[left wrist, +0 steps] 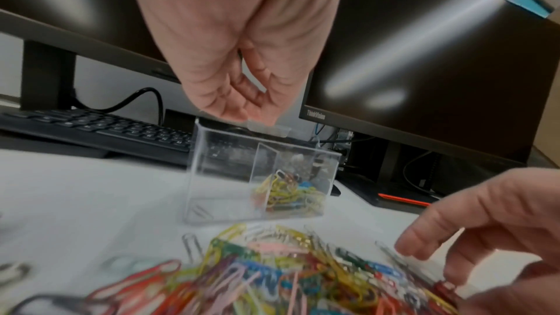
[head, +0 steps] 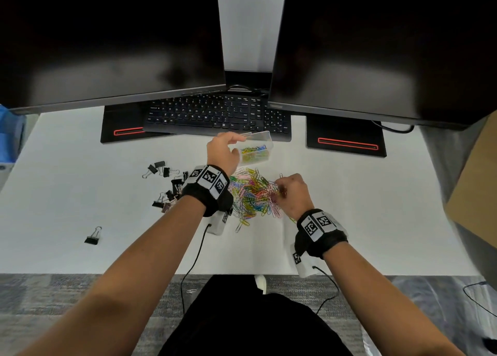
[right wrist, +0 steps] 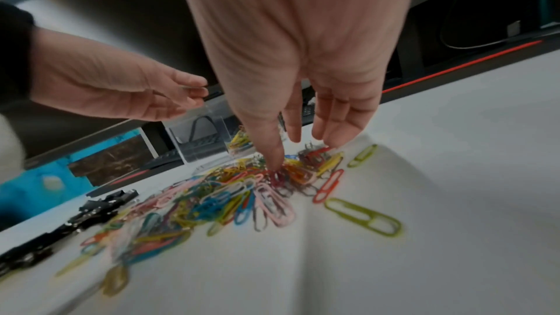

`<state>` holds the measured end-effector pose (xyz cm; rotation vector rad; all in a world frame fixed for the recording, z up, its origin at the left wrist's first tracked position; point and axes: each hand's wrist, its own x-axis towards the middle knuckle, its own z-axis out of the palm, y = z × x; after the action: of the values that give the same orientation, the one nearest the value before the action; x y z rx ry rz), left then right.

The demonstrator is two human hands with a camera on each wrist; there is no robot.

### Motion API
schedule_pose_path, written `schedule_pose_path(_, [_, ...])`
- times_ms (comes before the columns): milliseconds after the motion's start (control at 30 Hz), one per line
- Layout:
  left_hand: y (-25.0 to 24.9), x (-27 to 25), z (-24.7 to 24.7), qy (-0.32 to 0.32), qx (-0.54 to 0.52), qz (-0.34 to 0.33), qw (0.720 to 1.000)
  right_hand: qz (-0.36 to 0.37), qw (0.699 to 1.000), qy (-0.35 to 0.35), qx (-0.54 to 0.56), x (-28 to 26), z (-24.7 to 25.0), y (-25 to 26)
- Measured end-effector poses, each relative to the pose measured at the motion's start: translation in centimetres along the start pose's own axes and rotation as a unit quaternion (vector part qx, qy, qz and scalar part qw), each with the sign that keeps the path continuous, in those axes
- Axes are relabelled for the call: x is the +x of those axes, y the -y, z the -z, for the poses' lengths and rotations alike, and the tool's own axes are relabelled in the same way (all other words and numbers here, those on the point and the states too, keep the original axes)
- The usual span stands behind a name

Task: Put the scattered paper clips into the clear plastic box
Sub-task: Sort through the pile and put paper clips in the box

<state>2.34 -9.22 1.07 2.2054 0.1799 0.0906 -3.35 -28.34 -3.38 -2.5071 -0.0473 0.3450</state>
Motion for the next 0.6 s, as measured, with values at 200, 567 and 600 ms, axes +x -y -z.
schedule_pose_path(200, [1.9, -2.8, -0.5, -0.012, -0.005, -0.011, 1.000, -0.037, 0.997, -0.014, -0.070, 1.2, -0.4, -0.1])
schedule_pose_path(567, [6.4, -6.5, -2.0, 0.091, 0.166, 0.074, 0.979, 0.075, 0.984, 0.062, -0.146, 2.1, -2.5, 4.3])
schedule_pose_path(600, [6.6, -6.6, -2.1, 0.106, 0.176, 0.074, 0.976, 0.084, 0.984, 0.055, -0.144, 2.5, -2.4, 4.6])
